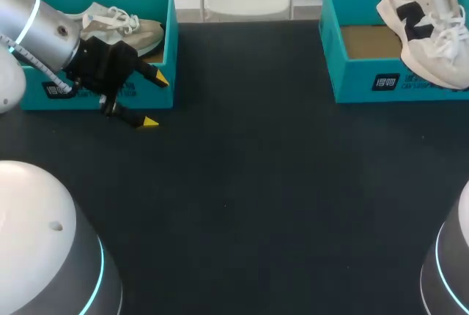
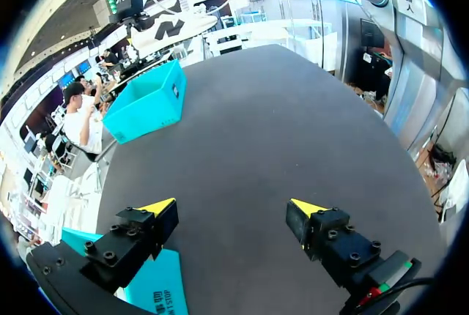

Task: Take the shoe out of the shoebox, open the shoe tongue, remove and reinsert the insole, then place the shoe into the shoebox

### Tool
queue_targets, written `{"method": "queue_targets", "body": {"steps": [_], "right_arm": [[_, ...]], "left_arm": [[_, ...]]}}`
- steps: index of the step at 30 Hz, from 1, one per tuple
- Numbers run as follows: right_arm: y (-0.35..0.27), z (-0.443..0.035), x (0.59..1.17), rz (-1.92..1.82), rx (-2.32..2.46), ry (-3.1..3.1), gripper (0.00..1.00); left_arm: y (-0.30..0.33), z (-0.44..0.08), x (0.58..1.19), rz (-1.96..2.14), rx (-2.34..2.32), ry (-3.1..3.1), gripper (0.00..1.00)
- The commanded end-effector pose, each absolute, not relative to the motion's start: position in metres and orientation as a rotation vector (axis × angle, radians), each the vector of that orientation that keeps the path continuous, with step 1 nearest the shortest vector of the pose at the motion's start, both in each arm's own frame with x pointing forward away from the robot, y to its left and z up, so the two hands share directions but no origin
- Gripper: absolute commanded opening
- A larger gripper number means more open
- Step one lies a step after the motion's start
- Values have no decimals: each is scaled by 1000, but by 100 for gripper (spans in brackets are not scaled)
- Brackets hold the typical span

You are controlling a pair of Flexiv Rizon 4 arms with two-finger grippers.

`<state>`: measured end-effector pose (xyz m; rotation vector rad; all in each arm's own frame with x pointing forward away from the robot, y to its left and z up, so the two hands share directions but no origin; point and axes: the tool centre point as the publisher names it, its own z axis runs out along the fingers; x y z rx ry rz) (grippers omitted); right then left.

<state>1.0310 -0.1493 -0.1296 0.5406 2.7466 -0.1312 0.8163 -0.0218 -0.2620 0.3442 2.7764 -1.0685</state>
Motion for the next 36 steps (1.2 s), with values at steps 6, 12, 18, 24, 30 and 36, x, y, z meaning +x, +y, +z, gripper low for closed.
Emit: {"method": "queue_targets", "body": {"steps": [6,12,18,24,30,36], "right_arm": [[-237,-143,1052,-174,640,2727,0],[-299,-147,1063,-271,715,2717,0],[-345,-166,1076,-357,817,2733,0],[-363,-174,1068,-344,1111,2633,0],[-355,-171,1068,-221,1712,2180,0],[-366,-176,1058,-227,2173,1521,0]], "left_arm": [[-21,-262,816,-1066,345,2777,100],[-21,-262,816,-1066,345,2777,100],[-21,-262,816,-1066,345,2777,100],[-21,-262,816,-1066,345,2777,100],[-21,-262,816,-1066,345,2777,100],[-21,-262,816,-1066,345,2777,100]]}}
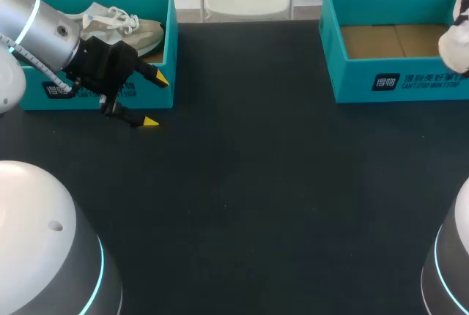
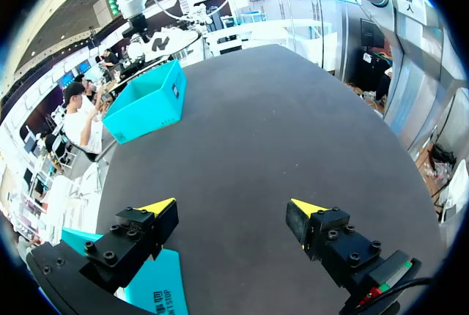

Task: Take the shoe out of the shoebox, open the shoe tongue, remove and reinsert the insole, then place the shoe into the shoebox

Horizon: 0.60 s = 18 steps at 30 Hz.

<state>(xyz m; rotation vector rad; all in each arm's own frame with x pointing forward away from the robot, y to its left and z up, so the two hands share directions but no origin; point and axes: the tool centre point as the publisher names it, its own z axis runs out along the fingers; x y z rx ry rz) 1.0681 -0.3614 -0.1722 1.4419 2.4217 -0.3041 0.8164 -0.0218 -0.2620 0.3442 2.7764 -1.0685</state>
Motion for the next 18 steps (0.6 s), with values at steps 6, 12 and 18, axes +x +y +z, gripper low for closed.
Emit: {"method": "queue_targets", "body": {"steps": [6,12,18], "right_arm": [[-371,-177,1045,-216,2417,1200,0],[-371,-177,1045,-216,2417,1200,0],[-371,-177,1045,-216,2417,1200,0]], "left_arm": [[-21,-262,816,-1066,345,2777,100],[-21,-262,816,-1066,345,2777,100],[-21,-262,816,-1066,345,2777,100]]}}
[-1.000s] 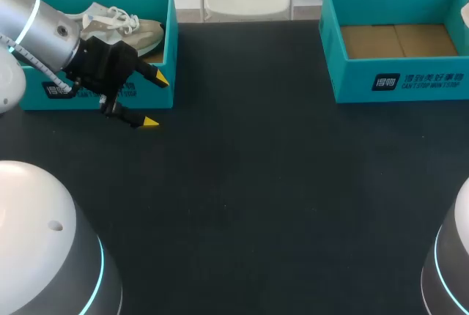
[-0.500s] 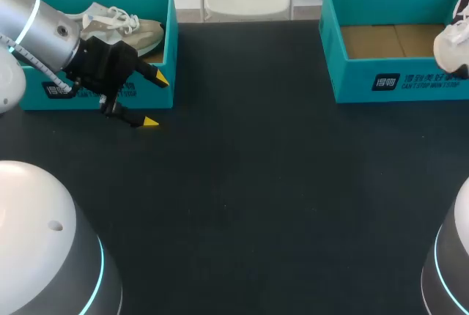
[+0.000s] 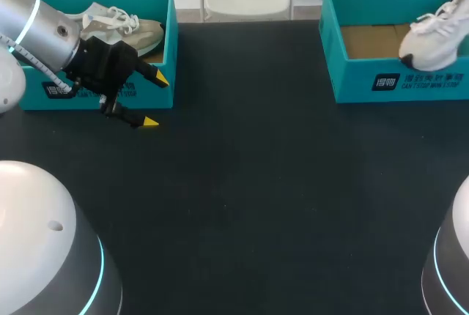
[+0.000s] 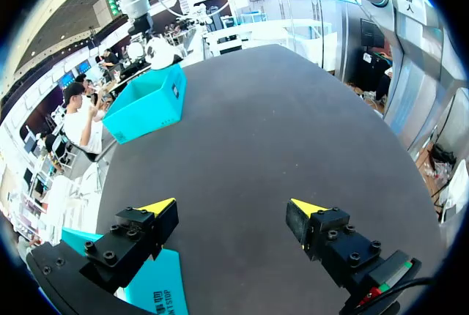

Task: Take the shoe out of the shoebox, open the shoe tongue, remove and reinsert the insole, then place the shoe into the shoebox

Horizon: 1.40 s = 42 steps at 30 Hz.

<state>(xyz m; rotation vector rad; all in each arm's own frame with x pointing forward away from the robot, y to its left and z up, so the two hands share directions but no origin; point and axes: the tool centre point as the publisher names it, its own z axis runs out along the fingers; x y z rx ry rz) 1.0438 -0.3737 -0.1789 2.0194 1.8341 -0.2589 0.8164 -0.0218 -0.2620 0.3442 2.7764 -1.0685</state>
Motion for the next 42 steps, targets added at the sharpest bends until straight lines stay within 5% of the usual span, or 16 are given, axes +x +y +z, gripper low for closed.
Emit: {"method": "queue_targets", "body": {"steps": [1,26,42], "right_arm": [[-371,-177,1045,-216,2417,1200,0],[-351,-178,1039,-147,2516,1256,0],[-343,-226,1062,-152,2546,1287,0]], "left_arm": [[-21,-262,816,-1066,345,2777,100],[-21,-262,816,-1066,345,2777,100],[-21,-262,816,-1066,345,2777,100]]}}
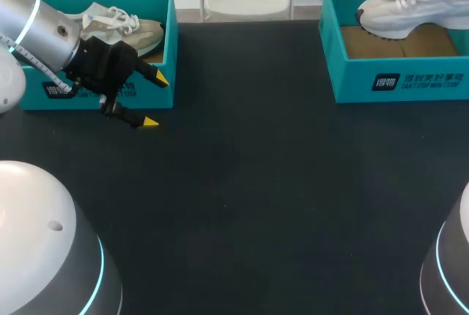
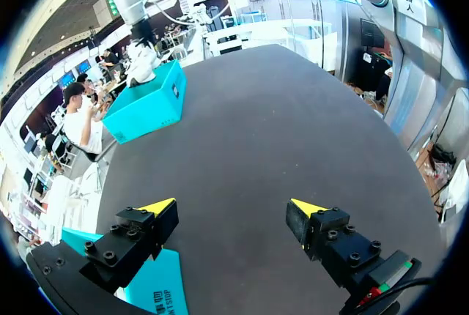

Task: Take the shoe out of the shoebox, open the shoe tongue, remove and reinsert the insole, then place the shoe into the shoebox

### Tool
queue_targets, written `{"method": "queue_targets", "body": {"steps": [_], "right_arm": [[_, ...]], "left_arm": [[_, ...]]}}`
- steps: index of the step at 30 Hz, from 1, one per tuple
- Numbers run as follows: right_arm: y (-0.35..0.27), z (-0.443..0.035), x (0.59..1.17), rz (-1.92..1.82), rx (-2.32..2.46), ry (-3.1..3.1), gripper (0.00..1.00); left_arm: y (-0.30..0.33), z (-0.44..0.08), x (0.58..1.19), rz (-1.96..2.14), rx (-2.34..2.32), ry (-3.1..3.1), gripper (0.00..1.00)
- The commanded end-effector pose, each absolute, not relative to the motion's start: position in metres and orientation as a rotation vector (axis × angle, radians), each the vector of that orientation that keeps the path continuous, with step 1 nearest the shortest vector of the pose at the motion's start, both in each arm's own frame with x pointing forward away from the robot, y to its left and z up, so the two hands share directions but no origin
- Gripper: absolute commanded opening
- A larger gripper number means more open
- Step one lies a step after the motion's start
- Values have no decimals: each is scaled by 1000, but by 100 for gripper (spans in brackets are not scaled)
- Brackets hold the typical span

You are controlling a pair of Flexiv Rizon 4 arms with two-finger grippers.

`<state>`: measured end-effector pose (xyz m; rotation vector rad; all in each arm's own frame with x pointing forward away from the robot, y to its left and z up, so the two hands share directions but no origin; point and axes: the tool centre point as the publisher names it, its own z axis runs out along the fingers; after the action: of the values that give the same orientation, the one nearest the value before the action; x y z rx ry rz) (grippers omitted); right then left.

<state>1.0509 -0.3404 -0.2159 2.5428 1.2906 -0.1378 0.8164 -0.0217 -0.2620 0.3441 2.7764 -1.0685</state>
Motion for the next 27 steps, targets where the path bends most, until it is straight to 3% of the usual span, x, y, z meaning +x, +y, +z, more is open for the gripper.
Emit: {"method": "queue_targets", "body": {"steps": [1,27], "right_arm": [[-343,-229,1064,-152,2546,1288,0],[-345,-290,1048,-192,2546,1302,0]], "left_arm": [[-21,-262,816,-1066,345,2777,100],[-21,-262,816,-1066,345,2777,100]]}}
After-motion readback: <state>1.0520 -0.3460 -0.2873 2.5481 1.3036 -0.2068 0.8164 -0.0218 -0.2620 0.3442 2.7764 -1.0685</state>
